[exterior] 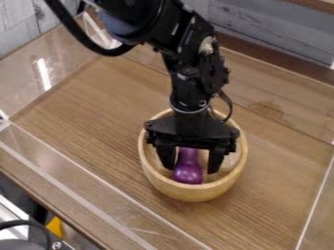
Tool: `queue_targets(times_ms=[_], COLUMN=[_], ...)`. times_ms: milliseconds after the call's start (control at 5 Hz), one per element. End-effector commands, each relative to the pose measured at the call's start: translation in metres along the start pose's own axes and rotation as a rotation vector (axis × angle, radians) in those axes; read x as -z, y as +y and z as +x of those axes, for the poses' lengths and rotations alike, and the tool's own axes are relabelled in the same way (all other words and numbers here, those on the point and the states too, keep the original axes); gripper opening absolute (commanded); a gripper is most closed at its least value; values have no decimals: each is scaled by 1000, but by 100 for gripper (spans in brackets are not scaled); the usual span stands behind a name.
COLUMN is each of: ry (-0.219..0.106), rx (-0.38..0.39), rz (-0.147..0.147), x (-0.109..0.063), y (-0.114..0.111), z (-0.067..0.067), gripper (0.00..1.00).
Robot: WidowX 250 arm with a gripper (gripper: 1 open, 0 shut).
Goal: Remove the purple eggplant from inside the brown bowl and put it on the table
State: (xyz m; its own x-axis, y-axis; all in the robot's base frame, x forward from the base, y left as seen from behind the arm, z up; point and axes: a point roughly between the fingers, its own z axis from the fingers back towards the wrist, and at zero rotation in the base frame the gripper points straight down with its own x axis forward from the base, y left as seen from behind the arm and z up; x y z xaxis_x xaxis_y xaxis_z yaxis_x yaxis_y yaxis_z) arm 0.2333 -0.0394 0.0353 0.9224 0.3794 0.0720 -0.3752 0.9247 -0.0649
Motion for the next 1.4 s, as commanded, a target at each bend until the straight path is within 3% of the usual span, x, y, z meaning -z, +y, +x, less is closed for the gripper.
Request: queue_targets(times_ms=[0,1000,1200], ry=[-41,-67,-70], rx=[5,7,2], rz=[-28,-24,-20], x=[-11,-14,-13], y=[-5,-5,-4], z=[4,4,4], gripper=[100,100,0])
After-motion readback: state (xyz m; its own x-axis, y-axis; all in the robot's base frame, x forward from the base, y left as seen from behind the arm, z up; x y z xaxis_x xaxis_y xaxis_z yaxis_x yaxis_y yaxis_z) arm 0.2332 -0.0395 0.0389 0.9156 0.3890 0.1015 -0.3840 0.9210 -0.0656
